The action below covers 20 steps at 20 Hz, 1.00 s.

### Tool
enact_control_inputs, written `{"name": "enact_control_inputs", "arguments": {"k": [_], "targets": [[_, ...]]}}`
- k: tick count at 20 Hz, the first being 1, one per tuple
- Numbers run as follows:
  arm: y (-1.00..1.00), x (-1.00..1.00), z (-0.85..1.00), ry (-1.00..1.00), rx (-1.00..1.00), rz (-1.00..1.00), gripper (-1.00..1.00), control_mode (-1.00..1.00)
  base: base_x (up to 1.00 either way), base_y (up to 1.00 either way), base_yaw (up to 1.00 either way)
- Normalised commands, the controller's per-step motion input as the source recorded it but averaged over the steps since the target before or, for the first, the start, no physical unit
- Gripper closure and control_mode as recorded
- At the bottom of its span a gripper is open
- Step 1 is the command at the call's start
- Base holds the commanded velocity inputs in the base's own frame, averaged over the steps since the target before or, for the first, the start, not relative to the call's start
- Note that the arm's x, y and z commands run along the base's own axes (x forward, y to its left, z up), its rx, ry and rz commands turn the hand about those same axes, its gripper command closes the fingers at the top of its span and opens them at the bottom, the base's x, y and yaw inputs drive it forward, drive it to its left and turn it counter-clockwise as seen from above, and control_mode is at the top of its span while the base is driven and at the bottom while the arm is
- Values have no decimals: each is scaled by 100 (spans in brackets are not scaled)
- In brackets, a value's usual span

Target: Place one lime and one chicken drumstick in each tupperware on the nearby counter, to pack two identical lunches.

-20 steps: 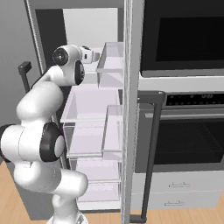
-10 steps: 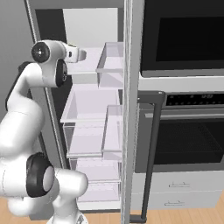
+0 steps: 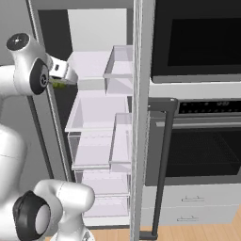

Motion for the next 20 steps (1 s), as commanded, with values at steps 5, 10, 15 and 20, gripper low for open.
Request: {"name": "enact_control_inputs", "arguments": {"k": [5, 10, 15, 20], "targets": [[0, -96, -83, 32, -6, 3, 100, -100, 0, 0, 0], [3, -81, -10, -11, 0, 15, 100, -100, 0, 0, 0], [0, 0, 0, 0, 0, 0, 100, 100, -100, 5, 20], [0, 0, 0, 0, 0, 0, 100, 100, -100, 11, 22]]}}
